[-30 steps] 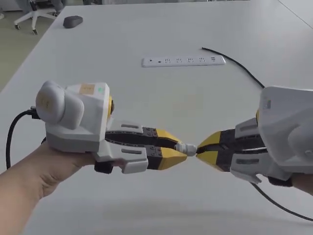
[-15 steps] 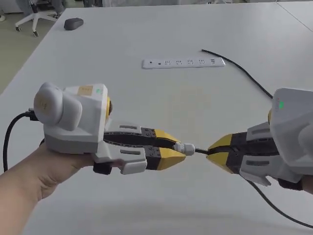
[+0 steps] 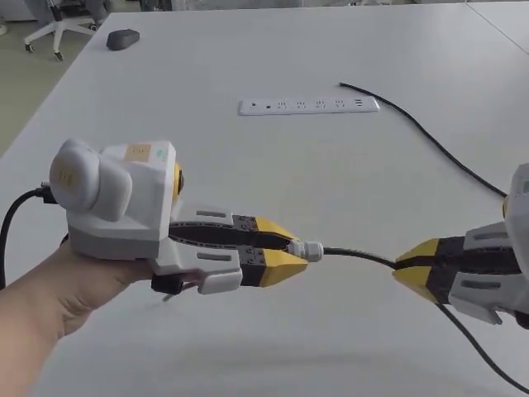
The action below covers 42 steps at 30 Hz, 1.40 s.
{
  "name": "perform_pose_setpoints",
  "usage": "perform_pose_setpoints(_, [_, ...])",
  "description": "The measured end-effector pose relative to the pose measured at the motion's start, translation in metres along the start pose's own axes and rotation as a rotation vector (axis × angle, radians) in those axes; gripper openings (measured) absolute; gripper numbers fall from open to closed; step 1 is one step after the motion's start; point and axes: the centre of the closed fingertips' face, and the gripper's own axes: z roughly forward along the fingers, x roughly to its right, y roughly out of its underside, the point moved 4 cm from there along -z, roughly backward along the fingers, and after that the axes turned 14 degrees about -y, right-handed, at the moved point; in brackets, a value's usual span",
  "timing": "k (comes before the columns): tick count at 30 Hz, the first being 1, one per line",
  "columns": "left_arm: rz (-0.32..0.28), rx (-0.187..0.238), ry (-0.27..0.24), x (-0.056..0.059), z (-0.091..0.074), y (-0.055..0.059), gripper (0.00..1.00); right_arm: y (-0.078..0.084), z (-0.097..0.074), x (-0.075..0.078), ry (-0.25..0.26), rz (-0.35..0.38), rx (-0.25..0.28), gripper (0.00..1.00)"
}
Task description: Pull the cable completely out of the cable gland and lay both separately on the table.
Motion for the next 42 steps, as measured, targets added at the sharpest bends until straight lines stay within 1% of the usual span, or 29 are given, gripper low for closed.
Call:
perform_pose_setpoints(2, [0.001, -0.002, 0.002, 0.000, 0.000, 0.000, 0.15, 0.006, -0.001, 0.002, 0.012, 0.017, -0.009, 0.00])
perform_pose_setpoints(4, [-0.004, 0.005, 0.006, 0.001, -0.001, 0.000, 0.15, 0.013, -0.002, 0.003, 0.015, 0.034, -0.026, 0.00])
perform_pose_setpoints(10, [-0.001, 0.009, -0.005, -0.003, -0.003, -0.001, 0.15, 0.028, -0.006, 0.007, 0.030, 0.078, -0.049, 0.00])
perform_pose_setpoints(14, [-0.002, 0.013, -0.014, -0.005, -0.004, -0.002, 0.15, 0.036, -0.009, 0.011, 0.045, 0.095, -0.063, 0.00])
perform_pose_setpoints(17, [0.001, 0.011, -0.011, -0.004, -0.004, -0.001, 0.15, 0.042, -0.008, 0.012, 0.048, 0.106, -0.082, 0.00])
perform_pose_setpoints(18, [0.000, 0.009, -0.010, -0.004, -0.003, -0.001, 0.15, 0.045, -0.008, 0.011, 0.041, 0.106, -0.089, 0.00])
perform_pose_setpoints(23, [0.001, 0.004, -0.006, -0.004, -0.001, 0.000, 0.15, 0.048, -0.007, 0.012, 0.042, 0.123, -0.092, 0.00])
perform_pose_setpoints(25, [0.001, 0.006, -0.006, -0.004, -0.001, 0.000, 0.15, 0.048, -0.006, 0.012, 0.037, 0.104, -0.100, 0.00])
perform_pose_setpoints(27, [-0.002, 0.008, -0.007, -0.004, -0.001, 0.000, 0.15, 0.046, -0.004, 0.013, 0.048, 0.083, -0.120, 0.00])
perform_pose_setpoints(28, [-0.001, 0.008, -0.006, -0.004, 0.000, -0.001, 0.15, 0.045, -0.004, 0.012, 0.045, 0.074, -0.119, 0.02])
perform_pose_setpoints(30, [0.000, 0.009, -0.006, -0.004, 0.000, -0.001, 0.15, 0.041, -0.004, 0.013, 0.046, 0.076, -0.109, 0.10])
perform_pose_setpoints(31, [0.001, 0.009, -0.004, -0.004, 0.000, -0.001, 0.15, 0.039, -0.003, 0.011, 0.034, 0.075, -0.108, 0.10])
perform_pose_setpoints(32, [0.001, 0.009, -0.005, -0.004, 0.000, -0.001, 0.15, 0.036, -0.003, 0.010, 0.037, 0.060, -0.105, 0.10])
perform_pose_setpoints(33, [0.001, 0.008, -0.006, -0.005, 0.000, -0.001, 0.15, 0.027, -0.003, 0.011, 0.050, 0.012, -0.079, 0.12])
perform_pose_setpoints(35, [0.002, 0.010, -0.007, -0.005, 0.000, -0.001, 0.15, 0.017, -0.004, 0.007, 0.045, -0.019, -0.062, 0.12])
perform_pose_setpoints(36, [0.002, 0.007, -0.007, -0.005, 0.000, 0.000, 0.15, 0.007, -0.004, 0.005, 0.045, -0.047, -0.029, 0.13])
perform_pose_setpoints(38, [0.004, 0.007, -0.004, -0.004, 0.001, 0.000, 0.15, -0.005, -0.003, 0.000, 0.020, -0.057, 0.004, 0.13])
perform_pose_setpoints(40, [0.006, 0.008, 0.000, -0.003, 0.002, -0.001, 0.15, -0.021, 0.000, -0.005, -0.015, -0.101, 0.060, 0.12])
perform_pose_setpoints(41, [0.006, 0.008, 0.000, -0.003, 0.002, -0.001, 0.15, -0.024, 0.000, -0.006, -0.027, -0.091, 0.068, 0.10])
perform_pose_setpoints(42, [0.006, 0.008, 0.001, -0.003, 0.002, -0.001, 0.15, -0.030, 0.003, -0.008, -0.052, -0.098, 0.090, 0.10])
